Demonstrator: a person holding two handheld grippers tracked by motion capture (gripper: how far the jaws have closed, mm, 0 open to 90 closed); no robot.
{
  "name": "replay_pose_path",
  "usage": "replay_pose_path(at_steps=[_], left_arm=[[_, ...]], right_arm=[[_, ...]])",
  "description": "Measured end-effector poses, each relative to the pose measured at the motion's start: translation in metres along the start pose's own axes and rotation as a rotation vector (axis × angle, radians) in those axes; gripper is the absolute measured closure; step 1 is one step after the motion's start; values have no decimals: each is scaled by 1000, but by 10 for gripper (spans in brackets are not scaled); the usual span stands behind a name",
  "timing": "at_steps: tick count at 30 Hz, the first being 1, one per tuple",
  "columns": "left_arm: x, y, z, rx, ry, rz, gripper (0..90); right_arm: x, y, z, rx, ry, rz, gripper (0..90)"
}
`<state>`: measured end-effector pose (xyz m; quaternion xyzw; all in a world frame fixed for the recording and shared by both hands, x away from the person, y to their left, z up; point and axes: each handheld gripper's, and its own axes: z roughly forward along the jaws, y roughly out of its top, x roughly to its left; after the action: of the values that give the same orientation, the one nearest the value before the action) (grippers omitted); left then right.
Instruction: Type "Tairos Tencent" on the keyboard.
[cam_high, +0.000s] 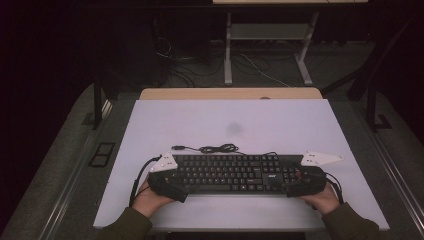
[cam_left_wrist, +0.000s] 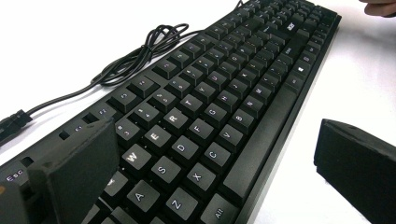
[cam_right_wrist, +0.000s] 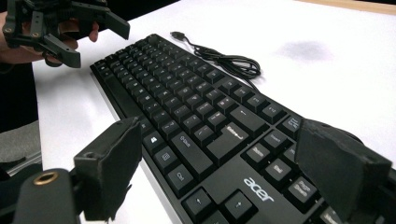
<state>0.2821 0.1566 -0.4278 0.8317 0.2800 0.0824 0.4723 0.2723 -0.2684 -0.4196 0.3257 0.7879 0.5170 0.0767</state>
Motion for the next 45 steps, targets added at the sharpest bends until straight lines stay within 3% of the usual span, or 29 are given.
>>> replay_pose_path(at_steps=[36, 45], left_arm=[[1, 0, 0, -9, -7, -6, 0], [1, 0, 1, -11, -2, -5, 0]], right_arm=[[6, 12, 25, 17, 60, -6, 150], [9, 16, 37, 41, 95, -25, 209]])
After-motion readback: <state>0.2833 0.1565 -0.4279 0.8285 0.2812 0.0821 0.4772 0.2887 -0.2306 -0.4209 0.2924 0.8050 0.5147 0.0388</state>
